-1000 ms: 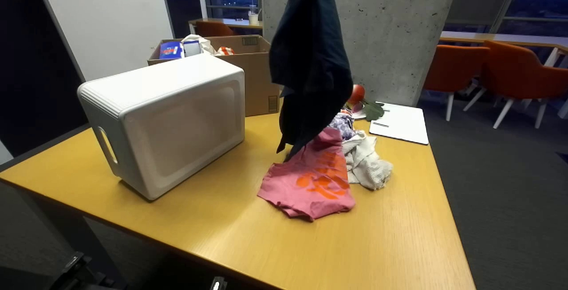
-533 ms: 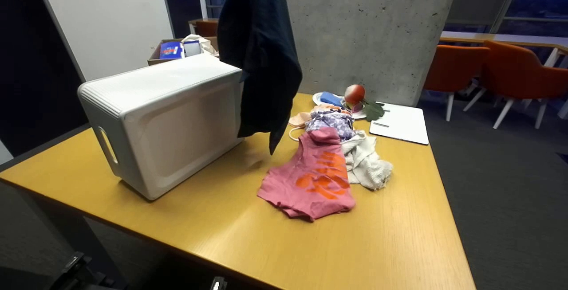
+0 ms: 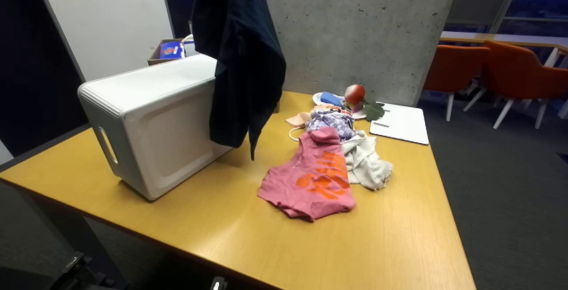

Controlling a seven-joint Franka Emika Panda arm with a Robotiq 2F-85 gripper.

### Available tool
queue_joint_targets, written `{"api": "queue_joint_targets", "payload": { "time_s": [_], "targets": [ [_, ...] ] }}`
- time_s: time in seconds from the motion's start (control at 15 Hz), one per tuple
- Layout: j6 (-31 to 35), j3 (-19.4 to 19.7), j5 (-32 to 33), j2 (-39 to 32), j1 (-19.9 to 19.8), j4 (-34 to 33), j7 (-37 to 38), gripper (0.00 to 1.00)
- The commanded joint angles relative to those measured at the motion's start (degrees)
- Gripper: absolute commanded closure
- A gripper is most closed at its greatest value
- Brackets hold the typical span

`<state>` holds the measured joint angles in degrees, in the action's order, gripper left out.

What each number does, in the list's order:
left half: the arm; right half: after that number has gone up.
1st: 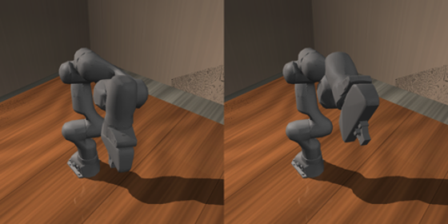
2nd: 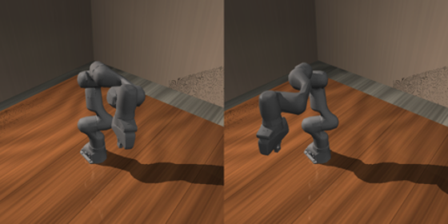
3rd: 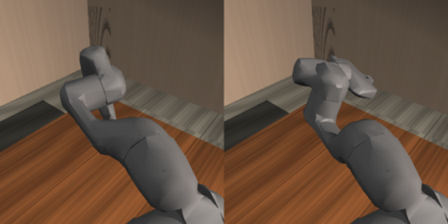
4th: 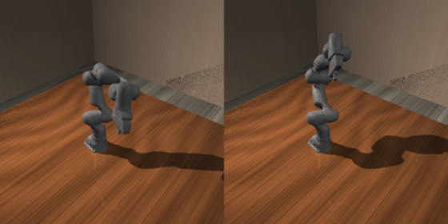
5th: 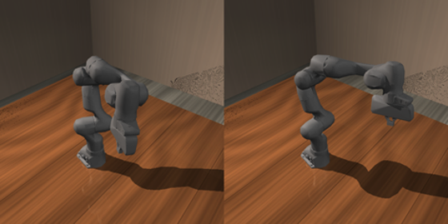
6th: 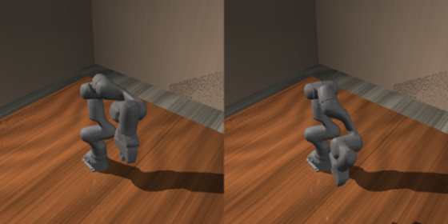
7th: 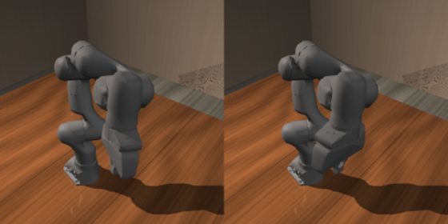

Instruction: Put the dark blue and pink clothes on the white basket

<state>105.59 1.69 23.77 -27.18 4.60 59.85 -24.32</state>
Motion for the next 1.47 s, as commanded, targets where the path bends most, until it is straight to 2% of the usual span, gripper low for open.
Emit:
{"api": "queue_joint_targets", "payload": {
  "time_s": [0.0, 0.2, 0.4, 0.8, 1.33, 1.4],
  "targets": [
    [2.27, -0.39, -0.41, -7.32, 0.09, -7.62, -0.93, 0.97],
    [8.47, -1.61, -1.68, -9.05, 0.05, -9.43, -1.14, 0.97],
    [10.57, -3.91, -3.94, -9.37, -0.12, -11.06, -2.21, 0.97],
    [9.76, -9.67, -10.76, -9.9, 0.22, -13.81, -6.1, 0.97],
    [6.63, -14.39, -12.51, -10.67, 0.66, -12.13, -8.82, 0.96],
    [5.84, -14.98, -12.53, -10.72, 0.87, -11.9, -9.14, 0.65]
  ]
}}
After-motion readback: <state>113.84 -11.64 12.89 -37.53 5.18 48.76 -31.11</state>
